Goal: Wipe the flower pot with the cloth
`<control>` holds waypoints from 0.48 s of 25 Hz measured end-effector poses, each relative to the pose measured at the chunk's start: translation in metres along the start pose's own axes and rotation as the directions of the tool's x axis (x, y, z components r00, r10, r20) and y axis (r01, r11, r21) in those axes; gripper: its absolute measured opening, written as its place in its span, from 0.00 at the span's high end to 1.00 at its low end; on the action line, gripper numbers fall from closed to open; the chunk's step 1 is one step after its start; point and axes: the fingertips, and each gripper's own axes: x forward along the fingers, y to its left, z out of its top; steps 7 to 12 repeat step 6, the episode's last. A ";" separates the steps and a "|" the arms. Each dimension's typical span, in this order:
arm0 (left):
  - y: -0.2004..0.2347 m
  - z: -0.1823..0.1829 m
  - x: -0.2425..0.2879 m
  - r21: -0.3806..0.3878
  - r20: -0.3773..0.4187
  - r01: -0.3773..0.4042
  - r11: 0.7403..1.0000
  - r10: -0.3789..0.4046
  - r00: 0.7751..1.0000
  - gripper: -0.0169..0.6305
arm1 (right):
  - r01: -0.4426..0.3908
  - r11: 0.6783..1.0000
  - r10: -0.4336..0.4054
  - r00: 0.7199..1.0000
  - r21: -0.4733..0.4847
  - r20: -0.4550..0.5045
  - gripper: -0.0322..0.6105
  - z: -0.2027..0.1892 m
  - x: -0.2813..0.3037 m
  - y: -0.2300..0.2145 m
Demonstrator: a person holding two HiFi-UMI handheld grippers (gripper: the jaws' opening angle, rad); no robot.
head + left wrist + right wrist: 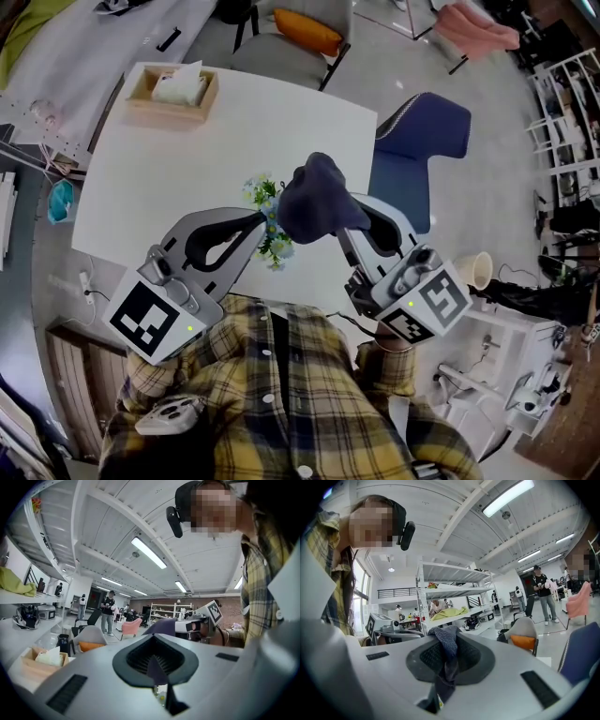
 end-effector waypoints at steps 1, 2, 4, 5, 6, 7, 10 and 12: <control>0.000 -0.001 0.000 -0.001 0.000 0.000 1.000 0.000 1.000 0.96 | 0.000 1.000 0.000 1.000 -0.001 0.000 0.93 0.000 0.000 0.000; 0.000 -0.001 0.000 -0.001 0.000 0.000 1.000 0.000 1.000 0.96 | 0.000 1.000 0.000 1.000 -0.001 0.000 0.93 -0.001 0.000 0.000; 0.001 -0.002 -0.001 -0.002 -0.002 -0.002 1.000 0.002 1.000 0.96 | 0.002 1.000 -0.002 1.000 -0.003 0.000 0.93 0.000 0.000 0.000; 0.002 -0.002 -0.002 -0.002 -0.003 -0.003 1.000 0.003 1.000 0.96 | 0.003 1.000 -0.003 1.000 -0.003 -0.001 0.93 0.000 -0.001 0.001; 0.002 -0.002 -0.002 -0.003 -0.003 -0.004 1.000 0.004 1.000 0.96 | 0.004 1.000 -0.004 1.000 -0.003 -0.001 0.93 0.000 -0.001 0.001; 0.002 -0.002 -0.002 -0.003 -0.003 -0.004 1.000 0.004 1.000 0.96 | 0.004 1.000 -0.004 1.000 -0.003 -0.001 0.93 0.000 -0.001 0.001; 0.002 -0.002 -0.002 -0.003 -0.003 -0.004 1.000 0.004 1.000 0.96 | 0.004 1.000 -0.004 1.000 -0.003 -0.001 0.93 0.000 -0.001 0.001; 0.002 -0.002 -0.002 -0.003 -0.003 -0.004 1.000 0.004 1.000 0.96 | 0.004 1.000 -0.004 1.000 -0.003 -0.001 0.93 0.000 -0.001 0.001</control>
